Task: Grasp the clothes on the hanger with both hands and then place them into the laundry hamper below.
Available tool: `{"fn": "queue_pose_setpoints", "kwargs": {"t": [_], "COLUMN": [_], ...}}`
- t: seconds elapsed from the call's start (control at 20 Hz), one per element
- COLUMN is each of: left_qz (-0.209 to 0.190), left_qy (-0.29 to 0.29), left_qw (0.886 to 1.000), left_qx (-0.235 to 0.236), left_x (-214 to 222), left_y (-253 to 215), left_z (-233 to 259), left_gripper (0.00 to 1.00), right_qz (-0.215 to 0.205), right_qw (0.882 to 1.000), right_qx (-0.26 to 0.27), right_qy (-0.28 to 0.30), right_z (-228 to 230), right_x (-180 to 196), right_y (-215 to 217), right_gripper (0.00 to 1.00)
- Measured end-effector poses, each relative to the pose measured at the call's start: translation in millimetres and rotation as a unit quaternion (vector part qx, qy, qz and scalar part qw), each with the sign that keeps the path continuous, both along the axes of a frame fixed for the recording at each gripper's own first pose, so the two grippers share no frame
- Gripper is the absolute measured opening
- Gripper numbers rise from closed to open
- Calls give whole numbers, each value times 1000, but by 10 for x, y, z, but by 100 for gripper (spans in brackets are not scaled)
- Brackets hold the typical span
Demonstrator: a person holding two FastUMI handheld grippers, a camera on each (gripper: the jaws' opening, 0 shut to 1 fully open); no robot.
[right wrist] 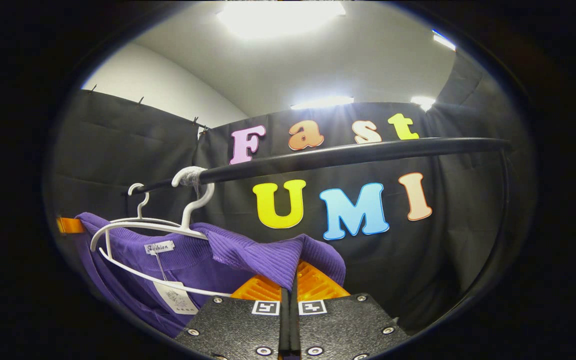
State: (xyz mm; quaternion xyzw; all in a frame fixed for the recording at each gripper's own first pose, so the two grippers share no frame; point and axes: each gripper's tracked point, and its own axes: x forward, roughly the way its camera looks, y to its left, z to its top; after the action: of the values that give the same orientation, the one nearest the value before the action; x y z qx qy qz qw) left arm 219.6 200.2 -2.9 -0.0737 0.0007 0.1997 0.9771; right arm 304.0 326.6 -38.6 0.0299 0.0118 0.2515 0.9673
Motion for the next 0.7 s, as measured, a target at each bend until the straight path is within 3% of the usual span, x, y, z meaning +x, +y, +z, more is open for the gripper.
{"fn": "queue_pose_setpoints", "kwargs": {"t": [0.7], "left_qz": [-26], "left_qy": [25], "left_qw": [999], "left_qx": [-27], "left_x": [-14], "left_y": [-233], "left_z": [-548], "left_gripper": [1], "right_qz": [-20], "right_qw": [1000], "right_qx": [-8], "right_qy": [-16], "right_z": [-30], "right_x": [-54], "right_y": [36], "right_gripper": [0]}}
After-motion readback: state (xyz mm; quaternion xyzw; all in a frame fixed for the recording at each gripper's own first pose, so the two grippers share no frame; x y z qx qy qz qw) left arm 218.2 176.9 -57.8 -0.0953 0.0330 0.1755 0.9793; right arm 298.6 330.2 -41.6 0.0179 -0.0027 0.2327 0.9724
